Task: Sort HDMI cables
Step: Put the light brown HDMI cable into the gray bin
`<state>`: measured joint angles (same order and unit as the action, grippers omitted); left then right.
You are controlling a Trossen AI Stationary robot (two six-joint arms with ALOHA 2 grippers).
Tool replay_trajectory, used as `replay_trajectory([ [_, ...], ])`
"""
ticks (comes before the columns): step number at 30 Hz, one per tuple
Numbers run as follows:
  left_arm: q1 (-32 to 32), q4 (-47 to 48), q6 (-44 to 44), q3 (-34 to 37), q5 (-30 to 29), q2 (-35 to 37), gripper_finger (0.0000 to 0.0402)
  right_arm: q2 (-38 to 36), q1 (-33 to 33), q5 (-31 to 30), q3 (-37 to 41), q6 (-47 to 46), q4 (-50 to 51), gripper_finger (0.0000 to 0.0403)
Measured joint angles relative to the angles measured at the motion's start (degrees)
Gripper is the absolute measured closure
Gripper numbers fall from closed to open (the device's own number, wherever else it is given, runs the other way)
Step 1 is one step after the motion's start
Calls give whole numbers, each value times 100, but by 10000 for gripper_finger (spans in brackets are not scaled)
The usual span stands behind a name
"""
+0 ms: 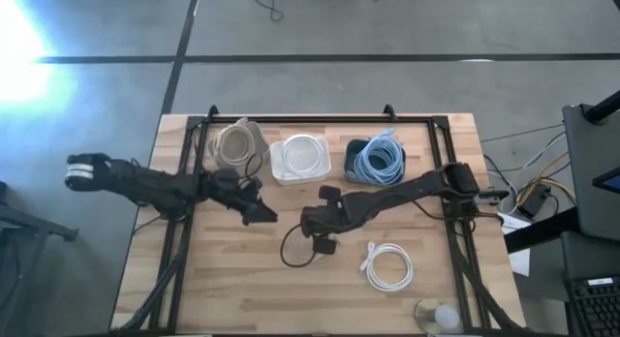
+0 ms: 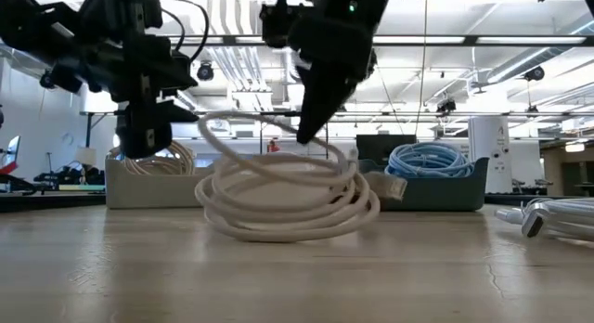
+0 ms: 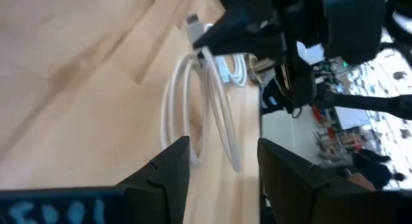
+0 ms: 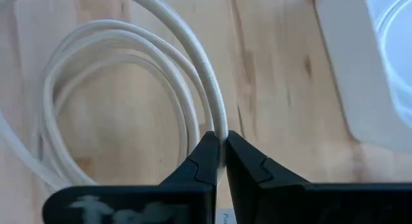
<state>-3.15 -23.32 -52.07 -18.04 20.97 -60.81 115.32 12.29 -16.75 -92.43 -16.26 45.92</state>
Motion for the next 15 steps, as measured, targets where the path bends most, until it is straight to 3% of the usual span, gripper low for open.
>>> replay_trajectory([
  [8,244,-413,-33,0,-8,-153,229,-54,7,-459,-684,364,405,390],
  [15,248,-869,99,0,-33,-160,229,-60,9,-467,-831,475,423,390],
])
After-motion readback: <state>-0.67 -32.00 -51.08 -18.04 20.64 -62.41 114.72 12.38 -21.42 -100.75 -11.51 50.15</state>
